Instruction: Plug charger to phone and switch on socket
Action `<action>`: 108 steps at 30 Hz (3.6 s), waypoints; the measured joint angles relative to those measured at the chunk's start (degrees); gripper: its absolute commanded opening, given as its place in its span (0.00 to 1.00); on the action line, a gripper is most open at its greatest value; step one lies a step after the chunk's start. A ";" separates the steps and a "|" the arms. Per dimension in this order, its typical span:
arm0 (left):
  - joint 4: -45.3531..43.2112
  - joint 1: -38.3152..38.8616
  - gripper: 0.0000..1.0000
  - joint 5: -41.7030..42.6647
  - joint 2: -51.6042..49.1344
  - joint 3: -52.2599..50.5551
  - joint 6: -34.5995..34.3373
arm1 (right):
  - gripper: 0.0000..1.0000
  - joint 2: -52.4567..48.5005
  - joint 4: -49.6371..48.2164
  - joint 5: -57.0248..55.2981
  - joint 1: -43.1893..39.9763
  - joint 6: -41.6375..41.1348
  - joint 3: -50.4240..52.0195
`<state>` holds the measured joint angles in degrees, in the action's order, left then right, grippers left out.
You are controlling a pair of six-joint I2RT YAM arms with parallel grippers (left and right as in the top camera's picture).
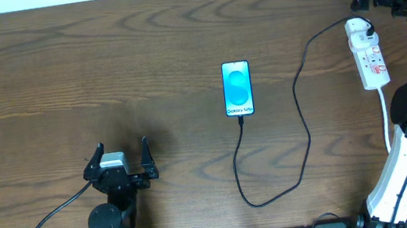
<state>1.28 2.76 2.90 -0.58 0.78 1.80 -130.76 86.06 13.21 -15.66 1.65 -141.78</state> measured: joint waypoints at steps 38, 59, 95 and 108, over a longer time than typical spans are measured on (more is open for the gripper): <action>0.00 0.00 0.96 0.00 -0.02 0.02 0.00 | 0.99 3.76 -17.62 -3.02 2.69 -0.50 12.68; 0.28 0.00 0.96 0.02 -0.02 0.24 0.15 | 0.99 33.94 -89.31 -3.17 18.67 -1.07 87.19; 0.28 0.00 0.96 0.02 0.00 0.24 0.15 | 0.99 112.04 -98.01 -11.89 19.54 1.14 141.09; 0.33 0.00 0.96 0.02 -0.02 0.24 0.17 | 0.99 129.94 -82.25 -15.39 19.54 1.16 141.39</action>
<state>1.61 2.76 2.92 -0.60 1.02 1.98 -0.82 3.81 -2.17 3.88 2.81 -0.38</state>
